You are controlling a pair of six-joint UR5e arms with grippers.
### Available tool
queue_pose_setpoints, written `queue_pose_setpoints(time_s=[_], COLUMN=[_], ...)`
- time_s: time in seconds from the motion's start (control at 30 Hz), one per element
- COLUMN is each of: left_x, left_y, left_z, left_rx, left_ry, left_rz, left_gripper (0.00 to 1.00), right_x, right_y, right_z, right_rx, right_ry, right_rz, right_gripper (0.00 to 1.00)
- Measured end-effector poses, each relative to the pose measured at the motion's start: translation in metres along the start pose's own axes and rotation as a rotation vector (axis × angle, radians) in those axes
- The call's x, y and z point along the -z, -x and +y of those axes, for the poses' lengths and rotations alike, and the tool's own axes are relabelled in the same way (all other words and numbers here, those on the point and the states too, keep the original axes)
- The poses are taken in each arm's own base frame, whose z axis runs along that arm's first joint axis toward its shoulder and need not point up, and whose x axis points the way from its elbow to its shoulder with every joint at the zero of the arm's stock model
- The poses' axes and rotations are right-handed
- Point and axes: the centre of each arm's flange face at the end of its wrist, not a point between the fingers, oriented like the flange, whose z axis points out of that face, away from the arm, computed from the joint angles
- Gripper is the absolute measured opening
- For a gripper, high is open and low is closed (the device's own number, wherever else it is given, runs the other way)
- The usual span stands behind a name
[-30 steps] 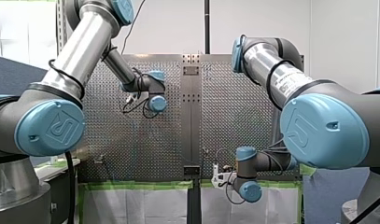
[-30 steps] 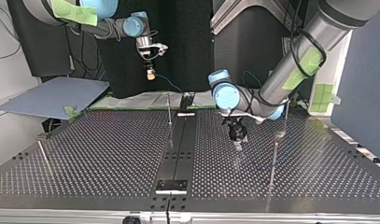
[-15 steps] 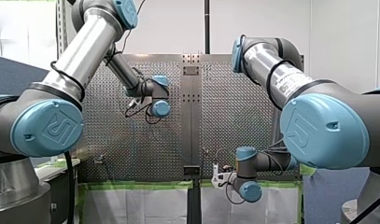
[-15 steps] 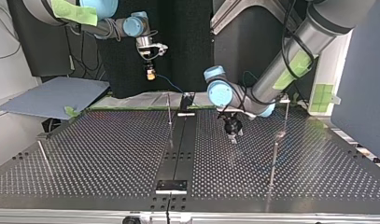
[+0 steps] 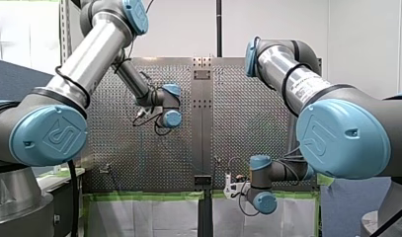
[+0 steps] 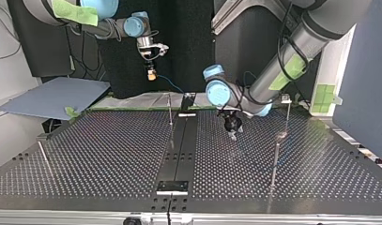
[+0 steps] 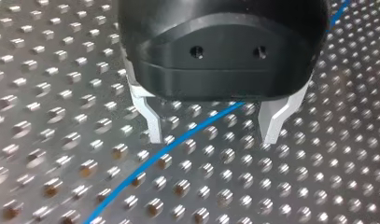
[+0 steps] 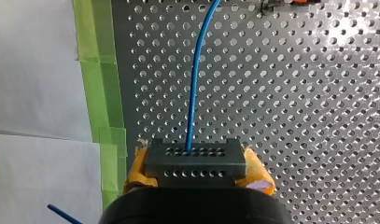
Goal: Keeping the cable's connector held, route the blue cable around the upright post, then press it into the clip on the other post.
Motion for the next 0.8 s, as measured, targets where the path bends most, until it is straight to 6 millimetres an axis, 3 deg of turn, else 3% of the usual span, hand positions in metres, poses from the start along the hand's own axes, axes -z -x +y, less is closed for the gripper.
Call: queue_pose_setpoints(time_s=[0.43, 0.8], left_x=[-0.009, -0.008], left_y=[-0.048, -0.052], left_z=[-0.037, -0.043], left_rx=[-0.079, -0.033], left_ry=[-0.054, -0.107], left_rz=[0.099, 0.116], left_gripper=[1.00, 1.00], right_x=[0.000, 0.000], right_y=[0.000, 0.000], right_z=[0.000, -0.001], right_rx=[0.000, 0.000], right_ry=[-0.002, -0.008], right_rz=[0.001, 0.002], right_gripper=[0.00, 0.00])
